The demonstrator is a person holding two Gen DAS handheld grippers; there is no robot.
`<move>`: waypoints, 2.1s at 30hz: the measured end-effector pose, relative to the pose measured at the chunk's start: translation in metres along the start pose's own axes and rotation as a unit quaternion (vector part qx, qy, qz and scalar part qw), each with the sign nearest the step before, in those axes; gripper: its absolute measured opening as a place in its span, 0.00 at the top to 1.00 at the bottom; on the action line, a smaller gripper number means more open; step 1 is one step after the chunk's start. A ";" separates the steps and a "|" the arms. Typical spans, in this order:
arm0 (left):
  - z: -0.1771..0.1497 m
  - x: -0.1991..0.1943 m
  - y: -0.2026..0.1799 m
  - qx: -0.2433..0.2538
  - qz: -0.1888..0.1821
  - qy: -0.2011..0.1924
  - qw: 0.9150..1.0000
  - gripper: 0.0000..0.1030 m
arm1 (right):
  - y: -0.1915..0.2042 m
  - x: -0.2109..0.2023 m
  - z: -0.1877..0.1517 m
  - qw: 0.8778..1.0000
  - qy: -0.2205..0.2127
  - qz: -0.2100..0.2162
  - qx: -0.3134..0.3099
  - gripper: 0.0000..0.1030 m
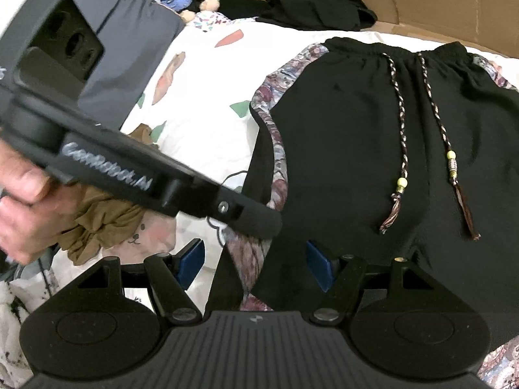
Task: Fold clothes
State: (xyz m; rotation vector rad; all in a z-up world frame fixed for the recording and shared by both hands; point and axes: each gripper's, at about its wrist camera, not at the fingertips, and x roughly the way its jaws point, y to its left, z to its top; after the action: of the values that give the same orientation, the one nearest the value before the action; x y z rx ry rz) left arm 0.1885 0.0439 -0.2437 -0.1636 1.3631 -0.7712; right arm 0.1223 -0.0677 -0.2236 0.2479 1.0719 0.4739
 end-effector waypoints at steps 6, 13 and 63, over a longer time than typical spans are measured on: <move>-0.002 -0.005 0.000 -0.012 -0.004 -0.010 1.000 0.96 | 0.007 0.004 0.001 1.000 -0.008 -0.011 -0.001 0.29; -0.006 -0.012 -0.002 -0.019 -0.015 -0.021 1.000 0.96 | 0.020 0.015 0.003 0.999 -0.017 -0.031 -0.010 0.29; -0.005 -0.030 0.022 -0.039 0.020 -0.066 0.997 0.48 | -0.017 -0.006 0.007 0.995 -0.039 -0.095 0.020 0.96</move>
State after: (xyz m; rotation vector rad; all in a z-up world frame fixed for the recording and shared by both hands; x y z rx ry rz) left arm 0.1919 0.0792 -0.2323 -0.2443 1.2682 -0.6632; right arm 0.1307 -0.0854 -0.2229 0.1951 1.0179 0.2708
